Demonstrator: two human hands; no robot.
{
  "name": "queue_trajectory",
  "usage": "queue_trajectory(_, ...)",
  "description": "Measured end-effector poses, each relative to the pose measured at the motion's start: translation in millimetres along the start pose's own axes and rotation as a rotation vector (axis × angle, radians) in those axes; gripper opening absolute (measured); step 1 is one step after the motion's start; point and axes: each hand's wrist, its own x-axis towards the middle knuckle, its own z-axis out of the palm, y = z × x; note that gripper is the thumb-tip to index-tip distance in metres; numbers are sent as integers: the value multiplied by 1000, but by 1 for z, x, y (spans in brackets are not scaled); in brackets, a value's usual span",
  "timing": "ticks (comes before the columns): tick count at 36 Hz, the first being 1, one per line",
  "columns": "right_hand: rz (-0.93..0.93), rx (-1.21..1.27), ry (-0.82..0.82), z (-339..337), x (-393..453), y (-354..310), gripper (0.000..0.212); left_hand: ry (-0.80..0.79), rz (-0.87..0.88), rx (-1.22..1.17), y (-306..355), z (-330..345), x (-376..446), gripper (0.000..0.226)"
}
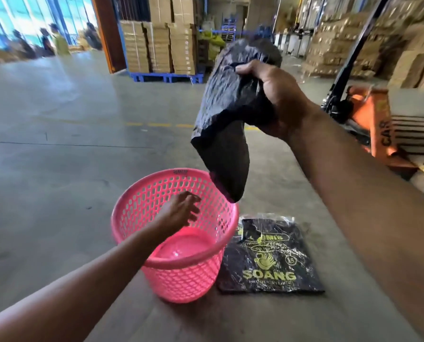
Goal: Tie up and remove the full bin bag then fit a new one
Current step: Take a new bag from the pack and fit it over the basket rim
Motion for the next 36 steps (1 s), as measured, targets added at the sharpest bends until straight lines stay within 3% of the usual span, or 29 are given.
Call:
queue_trajectory(5, 12, 193, -193, 6, -12, 1, 48, 58, -294, -648, 6, -46, 4, 54)
queue_trajectory(10, 64, 228, -152, -15, -12, 31, 31, -234, -434, -834, -3, -59, -2, 98)
queue_trajectory(11, 87, 217, -131, -22, -12, 39, 29, -275, -450, -859, -2, -58, -4, 97)
queue_trajectory(13, 163, 136, -66, -35, -12, 58, 28, -275, -442, -870, 1, -57, -10, 68)
queue_trajectory(16, 272, -155, 47, -57, -11, 93, 34, -169, -393, -840, 2, -63, -9, 30)
queue_trajectory(18, 179, -461, 155, -75, -8, 117, 45, 17, -351, -650, 3, -71, -6, 25)
queue_trajectory(22, 143, -1012, 263, -94, -7, 144, 72, 350, -165, 74, -4, -97, -7, 38)
queue_trajectory(28, 159, -1194, -54, -72, 0, 174, 39, 245, -142, 433, -12, -131, -15, 49)
queue_trajectory(32, 127, -1255, -210, -33, 7, 197, 35, 253, -134, 726, -7, -130, -21, 48)
queue_trajectory(36, 220, -1338, -347, 3, 14, 230, 33, 85, -109, 931, -7, -107, -19, 31)
